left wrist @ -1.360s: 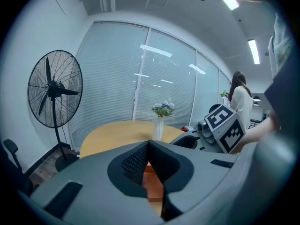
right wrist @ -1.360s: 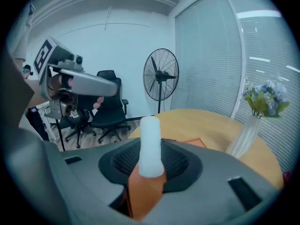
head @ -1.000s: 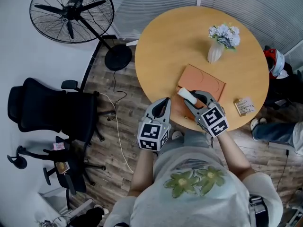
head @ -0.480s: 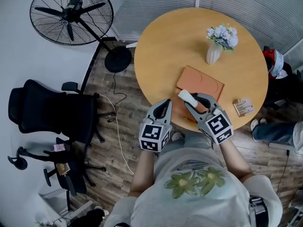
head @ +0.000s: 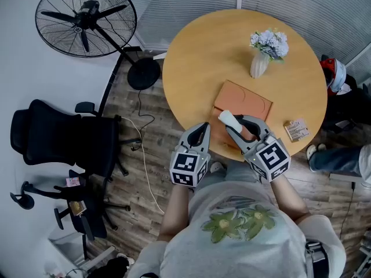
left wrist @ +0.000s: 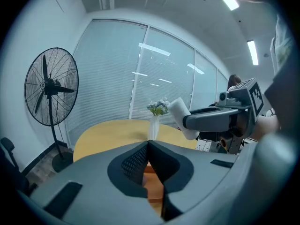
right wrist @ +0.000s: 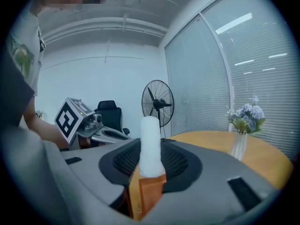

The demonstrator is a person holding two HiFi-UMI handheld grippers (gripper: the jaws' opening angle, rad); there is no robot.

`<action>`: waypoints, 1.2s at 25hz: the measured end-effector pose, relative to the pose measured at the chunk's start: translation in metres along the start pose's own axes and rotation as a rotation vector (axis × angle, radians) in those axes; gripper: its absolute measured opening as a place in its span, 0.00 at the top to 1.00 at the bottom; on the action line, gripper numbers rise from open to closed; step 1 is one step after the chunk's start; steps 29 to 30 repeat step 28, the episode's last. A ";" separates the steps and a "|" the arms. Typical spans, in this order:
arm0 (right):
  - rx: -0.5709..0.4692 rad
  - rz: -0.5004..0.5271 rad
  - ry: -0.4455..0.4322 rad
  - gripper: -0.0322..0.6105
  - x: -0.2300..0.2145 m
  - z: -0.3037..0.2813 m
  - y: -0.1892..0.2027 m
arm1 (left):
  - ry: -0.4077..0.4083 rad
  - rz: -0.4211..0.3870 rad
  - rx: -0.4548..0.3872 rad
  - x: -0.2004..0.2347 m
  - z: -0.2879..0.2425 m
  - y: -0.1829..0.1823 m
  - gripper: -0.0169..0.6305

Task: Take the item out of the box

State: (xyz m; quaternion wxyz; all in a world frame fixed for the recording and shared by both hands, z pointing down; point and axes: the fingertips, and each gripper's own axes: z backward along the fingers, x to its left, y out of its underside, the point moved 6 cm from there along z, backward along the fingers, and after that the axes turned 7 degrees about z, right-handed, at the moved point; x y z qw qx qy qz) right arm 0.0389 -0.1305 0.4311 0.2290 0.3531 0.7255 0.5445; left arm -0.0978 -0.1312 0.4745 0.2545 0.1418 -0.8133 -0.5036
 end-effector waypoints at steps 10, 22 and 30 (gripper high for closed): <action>-0.010 0.002 0.007 0.74 -0.001 0.011 -0.006 | 0.013 -0.005 0.000 -0.008 -0.003 -0.003 0.97; -0.011 0.008 0.016 0.74 0.001 0.026 -0.002 | 0.025 -0.017 0.000 -0.022 -0.002 -0.001 0.97; -0.014 0.015 0.015 0.74 0.005 0.033 -0.005 | 0.030 -0.020 -0.003 -0.029 0.003 -0.002 0.97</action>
